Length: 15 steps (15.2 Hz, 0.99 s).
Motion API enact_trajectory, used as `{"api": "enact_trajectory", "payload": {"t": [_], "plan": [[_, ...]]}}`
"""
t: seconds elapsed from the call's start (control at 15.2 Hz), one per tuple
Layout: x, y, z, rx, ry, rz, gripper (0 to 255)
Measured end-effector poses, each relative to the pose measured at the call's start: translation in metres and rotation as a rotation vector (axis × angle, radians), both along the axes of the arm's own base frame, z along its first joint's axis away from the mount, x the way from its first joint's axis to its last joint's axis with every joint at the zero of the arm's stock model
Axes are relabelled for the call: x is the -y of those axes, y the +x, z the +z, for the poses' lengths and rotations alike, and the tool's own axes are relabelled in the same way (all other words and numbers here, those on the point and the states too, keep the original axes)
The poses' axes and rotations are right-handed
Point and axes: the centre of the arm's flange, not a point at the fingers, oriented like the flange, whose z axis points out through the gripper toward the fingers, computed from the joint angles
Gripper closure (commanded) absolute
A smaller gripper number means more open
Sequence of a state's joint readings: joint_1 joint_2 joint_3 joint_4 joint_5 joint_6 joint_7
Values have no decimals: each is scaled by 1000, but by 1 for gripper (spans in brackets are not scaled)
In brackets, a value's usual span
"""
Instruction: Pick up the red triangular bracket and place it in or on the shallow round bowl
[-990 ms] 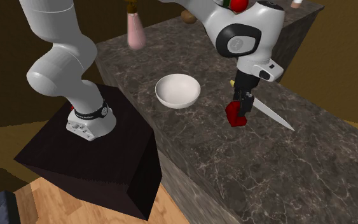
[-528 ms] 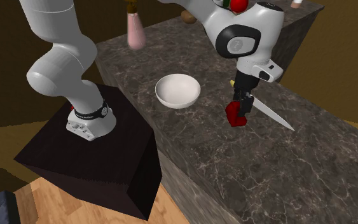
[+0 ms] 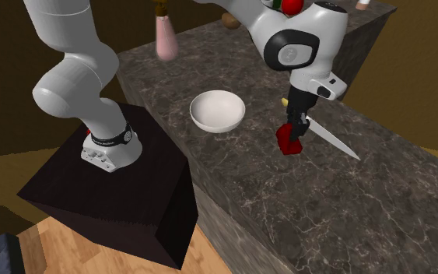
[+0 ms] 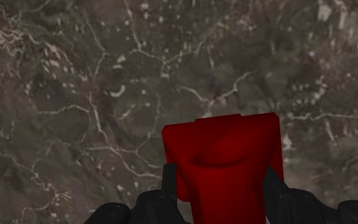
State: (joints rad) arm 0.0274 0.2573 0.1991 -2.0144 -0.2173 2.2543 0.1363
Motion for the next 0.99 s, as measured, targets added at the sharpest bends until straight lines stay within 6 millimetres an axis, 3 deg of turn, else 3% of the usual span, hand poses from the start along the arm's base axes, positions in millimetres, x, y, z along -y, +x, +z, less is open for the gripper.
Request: {"api": "enact_trajectory", "payload": {"t": [0.33,0.99], "plan": [[0,-1,9,-4,0,1,255],[0,-1,63,-5,0,1,255]]}}
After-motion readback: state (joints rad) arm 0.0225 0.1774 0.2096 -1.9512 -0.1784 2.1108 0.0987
